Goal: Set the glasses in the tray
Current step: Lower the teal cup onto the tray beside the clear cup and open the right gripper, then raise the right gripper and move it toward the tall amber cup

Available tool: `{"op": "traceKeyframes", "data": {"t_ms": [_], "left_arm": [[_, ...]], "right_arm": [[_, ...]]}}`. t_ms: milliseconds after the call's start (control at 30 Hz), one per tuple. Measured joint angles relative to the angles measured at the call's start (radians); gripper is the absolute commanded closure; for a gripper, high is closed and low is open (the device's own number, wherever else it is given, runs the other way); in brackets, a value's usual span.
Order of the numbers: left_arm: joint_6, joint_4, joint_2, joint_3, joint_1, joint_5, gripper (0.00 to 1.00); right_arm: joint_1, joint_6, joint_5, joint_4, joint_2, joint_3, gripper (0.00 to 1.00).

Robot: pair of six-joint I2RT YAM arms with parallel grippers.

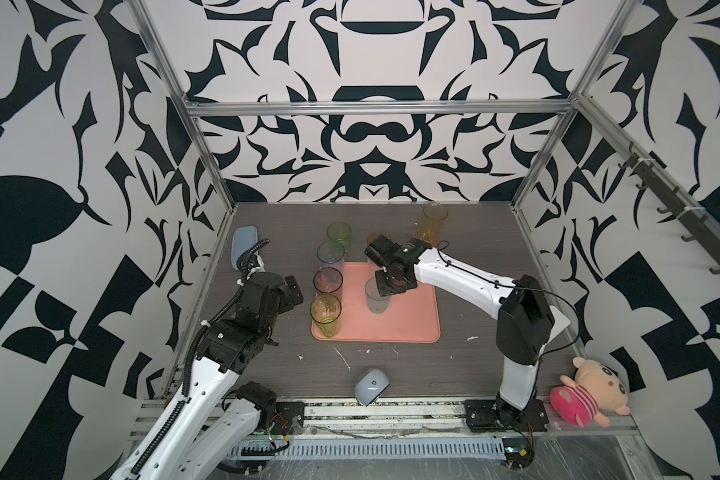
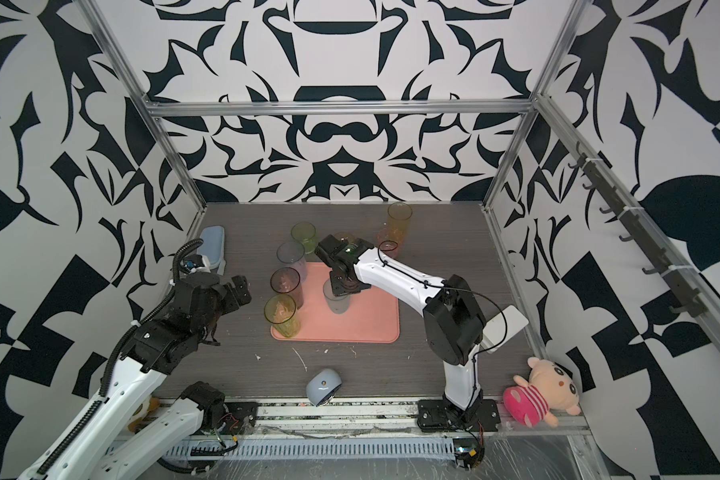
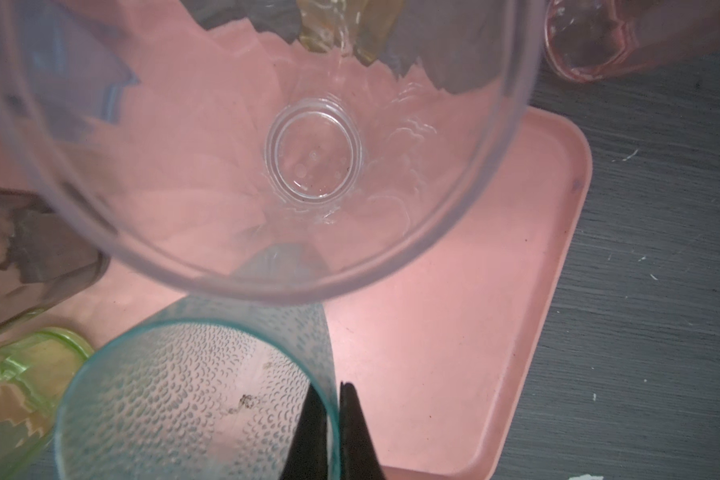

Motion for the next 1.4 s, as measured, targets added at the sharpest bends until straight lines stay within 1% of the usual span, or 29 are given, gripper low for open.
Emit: {"op": "traceKeyframes", "data": {"t_ms": [267, 433, 700, 1133, 1400], "left_arm": [[0.0, 0.0, 0.002, 0.0, 0.0, 0.0, 0.01], [0.0, 0.0, 0.004, 0.0, 0.0, 0.0, 0.0], [0.0, -0.001, 0.005, 0.0, 0.0, -0.001, 0.0], [0.0, -0.013, 0.0, 0.0, 0.0, 0.0, 0.01], [0.0, -0.015, 0.003, 0.0, 0.0, 0.001, 0.0]], "right_arm": [[-0.002, -0.003, 0.001, -0.003, 0.006, 0.007, 1.0], [-0.002, -0.004, 0.001, -0.004, 0.007, 0.009, 0.89], [-0.002, -0.006, 0.0, -0.018, 0.007, 0.04, 0.78], [-0.006, -0.027, 0.002, -0.048, -0.003, 0.1, 0.77], [-0.038, -0.054, 0.034, -0.057, -0.08, 0.119, 0.76]]}}
